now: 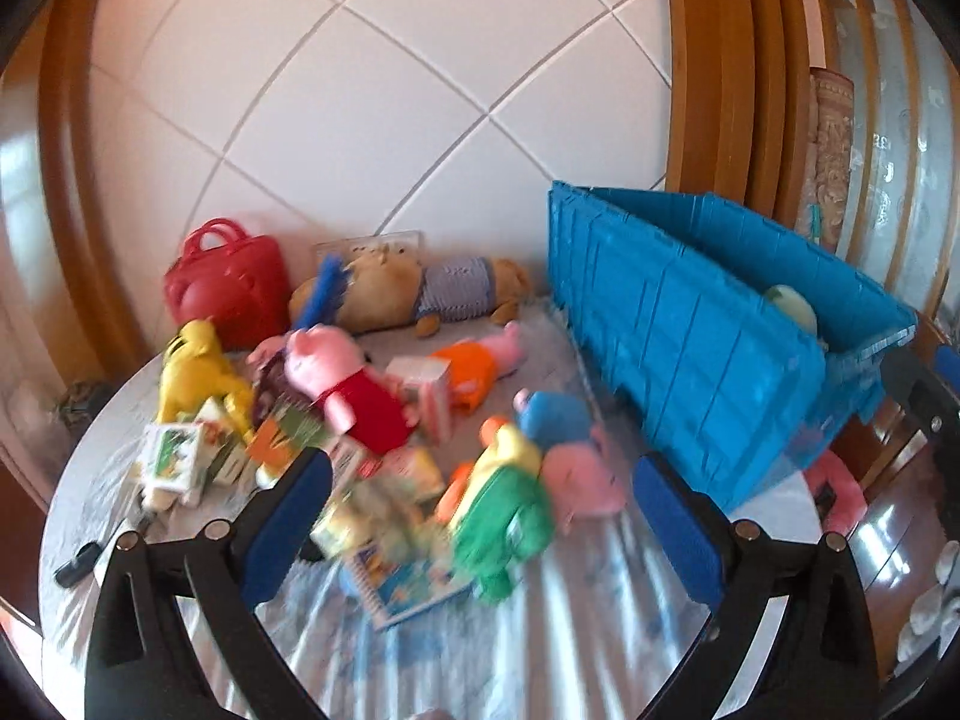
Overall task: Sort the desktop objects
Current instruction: 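Withdraw both grippers from the crate back over the table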
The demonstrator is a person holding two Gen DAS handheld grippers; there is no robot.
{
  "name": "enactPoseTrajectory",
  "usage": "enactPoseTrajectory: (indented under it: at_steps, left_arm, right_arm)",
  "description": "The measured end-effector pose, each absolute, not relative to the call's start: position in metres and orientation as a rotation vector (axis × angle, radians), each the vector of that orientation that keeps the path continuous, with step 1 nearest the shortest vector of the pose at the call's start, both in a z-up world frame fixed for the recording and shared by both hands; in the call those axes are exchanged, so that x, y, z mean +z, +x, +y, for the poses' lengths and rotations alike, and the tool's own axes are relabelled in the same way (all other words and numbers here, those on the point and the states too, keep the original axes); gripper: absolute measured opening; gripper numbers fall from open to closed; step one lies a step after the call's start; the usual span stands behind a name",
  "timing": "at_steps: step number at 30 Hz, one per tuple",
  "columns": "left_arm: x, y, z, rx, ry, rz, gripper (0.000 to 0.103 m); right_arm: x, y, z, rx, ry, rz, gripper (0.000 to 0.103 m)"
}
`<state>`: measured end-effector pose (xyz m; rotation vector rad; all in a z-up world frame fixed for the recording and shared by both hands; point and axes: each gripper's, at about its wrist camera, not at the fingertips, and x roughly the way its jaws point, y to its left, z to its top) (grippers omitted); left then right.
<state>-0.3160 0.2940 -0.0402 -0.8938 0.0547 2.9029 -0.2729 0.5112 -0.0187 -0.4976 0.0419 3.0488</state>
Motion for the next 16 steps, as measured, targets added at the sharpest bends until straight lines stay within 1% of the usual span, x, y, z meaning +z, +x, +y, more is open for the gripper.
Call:
enactPoseTrajectory:
  at_steps: [7,16]
  left_arm:
    - [-0.047,-0.256,0.259,2.901,-0.905,0.032,0.102]
    - [-0.038,-0.217,0.223,2.951,-0.861,-0.016,0.102]
  right_arm:
    - [-0.029,-0.212,0.465,3.035,-0.529,-0.016,0.103]
    - [-0.026,-0.177,0.436,3.049,-0.526,-0.038,0.103]
